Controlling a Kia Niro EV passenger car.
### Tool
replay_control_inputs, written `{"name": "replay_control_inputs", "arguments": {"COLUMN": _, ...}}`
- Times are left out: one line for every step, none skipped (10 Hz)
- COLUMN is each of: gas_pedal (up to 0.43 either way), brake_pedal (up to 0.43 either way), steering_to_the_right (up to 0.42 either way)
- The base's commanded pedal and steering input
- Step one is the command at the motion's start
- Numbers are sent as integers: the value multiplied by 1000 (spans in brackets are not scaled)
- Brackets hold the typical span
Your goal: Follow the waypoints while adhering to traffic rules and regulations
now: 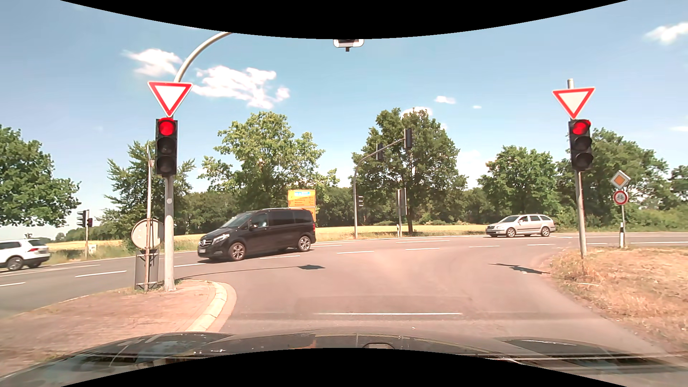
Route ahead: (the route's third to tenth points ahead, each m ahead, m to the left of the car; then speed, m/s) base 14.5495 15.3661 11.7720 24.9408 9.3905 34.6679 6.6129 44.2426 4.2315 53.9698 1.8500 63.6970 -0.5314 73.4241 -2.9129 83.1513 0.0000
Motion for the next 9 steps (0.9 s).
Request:
{"name": "replay_control_inputs", "arguments": {"gas_pedal": 0, "brake_pedal": 0, "steering_to_the_right": -3}}
{"name": "replay_control_inputs", "arguments": {"gas_pedal": 0, "brake_pedal": 0, "steering_to_the_right": -3}}
{"name": "replay_control_inputs", "arguments": {"gas_pedal": 0, "brake_pedal": 0, "steering_to_the_right": -3}}
{"name": "replay_control_inputs", "arguments": {"gas_pedal": 0, "brake_pedal": 0, "steering_to_the_right": -3}}
{"name": "replay_control_inputs", "arguments": {"gas_pedal": 0, "brake_pedal": 0, "steering_to_the_right": -3}}
{"name": "replay_control_inputs", "arguments": {"gas_pedal": 0, "brake_pedal": 0, "steering_to_the_right": -3}}
{"name": "replay_control_inputs", "arguments": {"gas_pedal": 0, "brake_pedal": 0, "steering_to_the_right": -3}}
{"name": "replay_control_inputs", "arguments": {"gas_pedal": 0, "brake_pedal": 0, "steering_to_the_right": -3}}
{"name": "replay_control_inputs", "arguments": {"gas_pedal": 0, "brake_pedal": 0, "steering_to_the_right": -3}}
